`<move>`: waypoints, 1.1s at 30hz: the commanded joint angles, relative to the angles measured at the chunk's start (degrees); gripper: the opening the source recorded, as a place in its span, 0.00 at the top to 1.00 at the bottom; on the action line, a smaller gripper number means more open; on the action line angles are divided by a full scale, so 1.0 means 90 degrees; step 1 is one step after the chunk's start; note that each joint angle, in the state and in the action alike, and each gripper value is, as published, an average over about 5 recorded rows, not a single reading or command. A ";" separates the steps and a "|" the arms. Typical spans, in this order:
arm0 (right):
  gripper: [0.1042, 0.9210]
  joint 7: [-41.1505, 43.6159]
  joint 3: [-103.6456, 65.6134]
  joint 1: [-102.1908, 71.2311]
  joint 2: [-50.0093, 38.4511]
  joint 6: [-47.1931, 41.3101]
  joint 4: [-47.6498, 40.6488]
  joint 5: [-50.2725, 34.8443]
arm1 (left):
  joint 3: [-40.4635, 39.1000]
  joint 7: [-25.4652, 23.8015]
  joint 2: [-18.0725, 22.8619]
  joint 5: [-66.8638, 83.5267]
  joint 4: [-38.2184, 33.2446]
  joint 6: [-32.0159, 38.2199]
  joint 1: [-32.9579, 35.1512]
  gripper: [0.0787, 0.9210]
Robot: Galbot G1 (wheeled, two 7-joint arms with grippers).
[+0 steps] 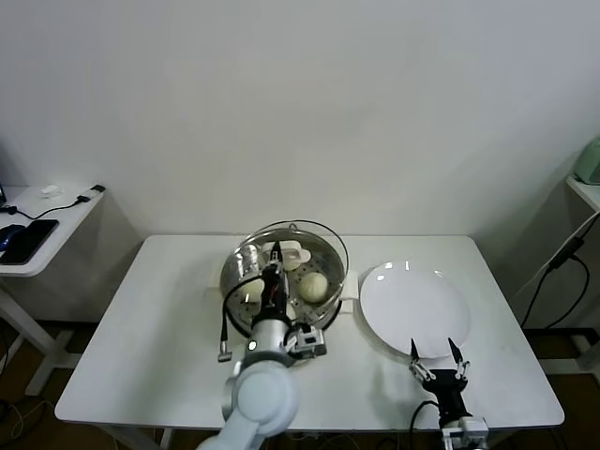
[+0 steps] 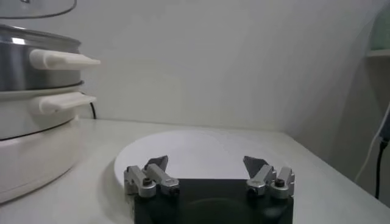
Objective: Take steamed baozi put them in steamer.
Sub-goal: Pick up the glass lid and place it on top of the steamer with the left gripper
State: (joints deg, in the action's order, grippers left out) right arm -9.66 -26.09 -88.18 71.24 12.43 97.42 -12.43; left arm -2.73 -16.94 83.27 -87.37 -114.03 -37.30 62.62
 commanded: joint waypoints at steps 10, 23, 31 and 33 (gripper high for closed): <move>0.12 -0.0080 -0.0040 0.0040 0.0035 0.0098 -0.0091 0.0079 | -0.0049 0.0160 0.0215 -0.0577 0.0645 0.0007 -0.0025 0.95; 0.12 -0.0116 -0.0009 0.0137 0.0075 0.0147 -0.0183 0.0183 | 0.0068 0.0192 0.0175 -0.0564 0.0781 0.0072 0.0052 0.95; 0.12 -0.0151 0.0037 0.0159 0.0125 0.0257 -0.0208 0.0346 | 0.0079 0.0281 0.0198 -0.0571 0.0884 0.0133 0.0042 0.95; 0.12 -0.0155 0.0042 0.0158 0.0134 0.0276 -0.0211 0.0370 | 0.0080 0.0284 0.0193 -0.0577 0.0864 0.0145 0.0044 0.95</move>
State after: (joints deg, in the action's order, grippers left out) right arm -10.94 -25.74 -86.82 72.34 14.39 95.61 -10.01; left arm -2.04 -14.64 84.95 -92.28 -106.57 -36.17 62.93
